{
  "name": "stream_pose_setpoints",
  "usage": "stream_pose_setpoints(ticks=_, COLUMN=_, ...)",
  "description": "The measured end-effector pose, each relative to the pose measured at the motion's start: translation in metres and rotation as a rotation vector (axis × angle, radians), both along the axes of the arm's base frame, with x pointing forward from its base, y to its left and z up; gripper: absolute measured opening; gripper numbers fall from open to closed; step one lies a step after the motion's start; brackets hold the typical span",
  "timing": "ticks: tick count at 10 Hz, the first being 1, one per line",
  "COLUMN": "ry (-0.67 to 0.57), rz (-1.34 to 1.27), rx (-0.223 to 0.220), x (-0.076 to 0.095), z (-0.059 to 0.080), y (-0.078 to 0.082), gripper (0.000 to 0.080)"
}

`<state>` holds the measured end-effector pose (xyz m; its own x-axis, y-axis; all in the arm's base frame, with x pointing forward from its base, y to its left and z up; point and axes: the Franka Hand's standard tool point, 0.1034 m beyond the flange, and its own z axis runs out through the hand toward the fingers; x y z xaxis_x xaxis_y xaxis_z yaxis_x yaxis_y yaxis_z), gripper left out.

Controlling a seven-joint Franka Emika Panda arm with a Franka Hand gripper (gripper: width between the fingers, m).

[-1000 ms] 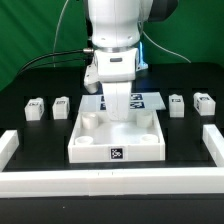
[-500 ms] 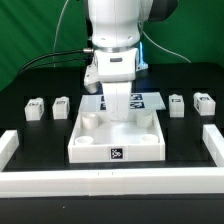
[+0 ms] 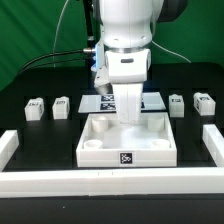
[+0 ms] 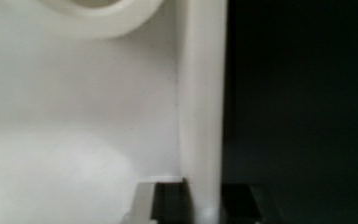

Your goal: Assemble one leg

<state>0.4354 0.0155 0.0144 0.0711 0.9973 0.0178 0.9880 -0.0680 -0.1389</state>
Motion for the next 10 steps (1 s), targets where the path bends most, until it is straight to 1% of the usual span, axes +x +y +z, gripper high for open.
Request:
stream_pose_setpoints(ticks=5, ry=-0.01, rz=-0.04, rx=0.005, x=0.011, z=0.001, y=0.019, gripper=0.0067)
stream_pose_setpoints(ticks=10, ry=-0.03, rz=0.003, rx=0.032, x=0.028, z=0.001, y=0.047, gripper=0.0067)
